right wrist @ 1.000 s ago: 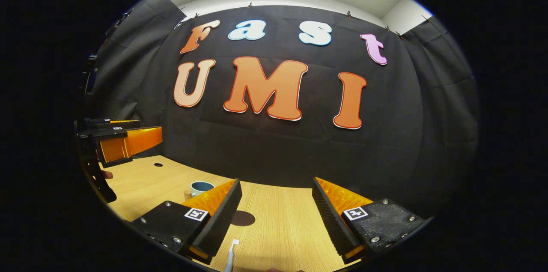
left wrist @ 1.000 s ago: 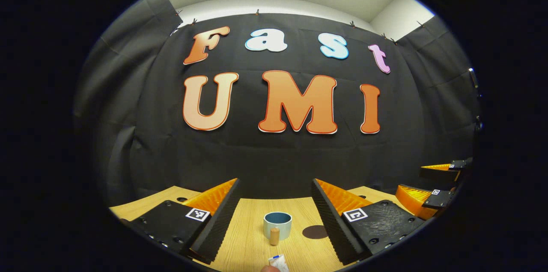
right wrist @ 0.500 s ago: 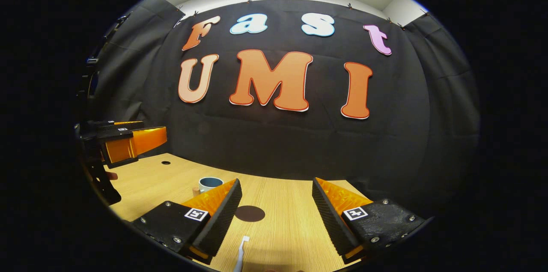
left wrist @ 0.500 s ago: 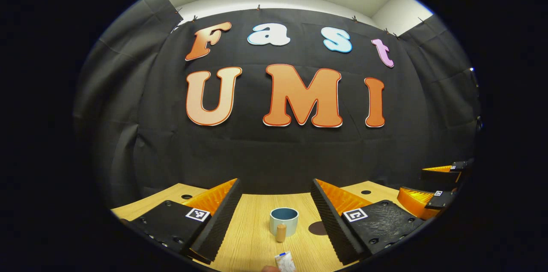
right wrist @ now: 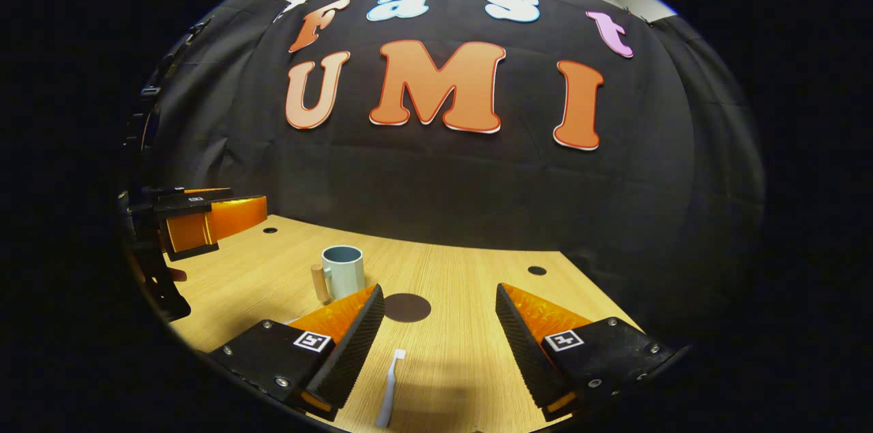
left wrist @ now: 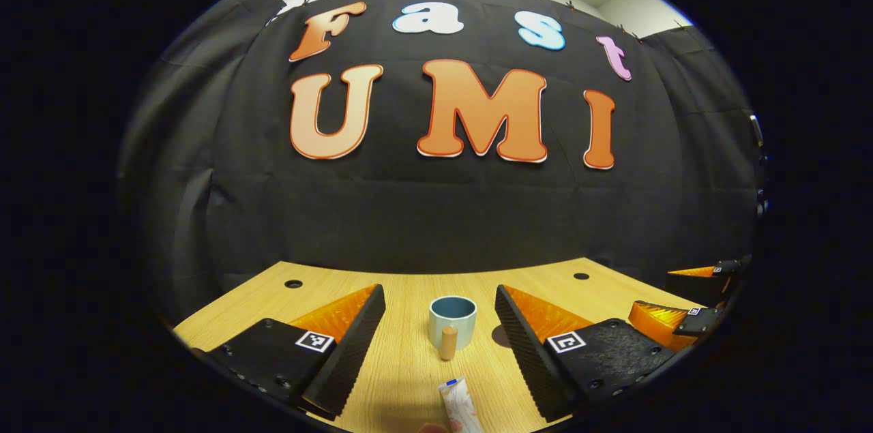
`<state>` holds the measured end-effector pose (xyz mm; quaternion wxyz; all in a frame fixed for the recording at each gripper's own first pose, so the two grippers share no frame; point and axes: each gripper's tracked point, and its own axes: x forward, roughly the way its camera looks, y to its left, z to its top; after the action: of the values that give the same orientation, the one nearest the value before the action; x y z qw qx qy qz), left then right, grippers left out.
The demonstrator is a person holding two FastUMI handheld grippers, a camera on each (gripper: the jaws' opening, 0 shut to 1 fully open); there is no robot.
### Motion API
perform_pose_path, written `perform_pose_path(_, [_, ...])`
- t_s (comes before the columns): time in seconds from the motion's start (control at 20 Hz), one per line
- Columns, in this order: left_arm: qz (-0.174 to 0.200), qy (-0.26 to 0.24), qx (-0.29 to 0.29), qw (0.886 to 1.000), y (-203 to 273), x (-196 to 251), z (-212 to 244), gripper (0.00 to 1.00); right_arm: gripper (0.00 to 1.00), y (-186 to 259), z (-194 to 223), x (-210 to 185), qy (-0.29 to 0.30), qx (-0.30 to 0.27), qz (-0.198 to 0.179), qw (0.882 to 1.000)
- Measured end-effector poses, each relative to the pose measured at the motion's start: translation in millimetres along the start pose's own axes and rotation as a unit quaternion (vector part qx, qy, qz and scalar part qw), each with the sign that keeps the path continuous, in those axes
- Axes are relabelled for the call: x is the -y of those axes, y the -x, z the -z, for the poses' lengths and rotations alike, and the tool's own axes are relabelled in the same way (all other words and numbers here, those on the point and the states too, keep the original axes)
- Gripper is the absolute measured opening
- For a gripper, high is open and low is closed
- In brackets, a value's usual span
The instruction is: Put the toothbrush and toothpaste on the desktop into the cup, then pick up the cup and place it on the coaster on the desktop.
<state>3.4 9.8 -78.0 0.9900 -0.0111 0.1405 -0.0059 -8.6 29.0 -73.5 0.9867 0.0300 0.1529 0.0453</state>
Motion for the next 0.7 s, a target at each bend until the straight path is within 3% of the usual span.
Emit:
perform_pose_path(0.3, [0.015,-0.003,-0.078,0.997,-8,5,41,0.97,0.96,-4,32,-6,-0.002,-0.064,-0.011,0.998])
perform_pose_path(0.7, [0.034,0.021,-0.201,0.979,-14,17,103,0.98,0.94,-8,85,-25,-0.012,-0.159,-0.041,0.986])
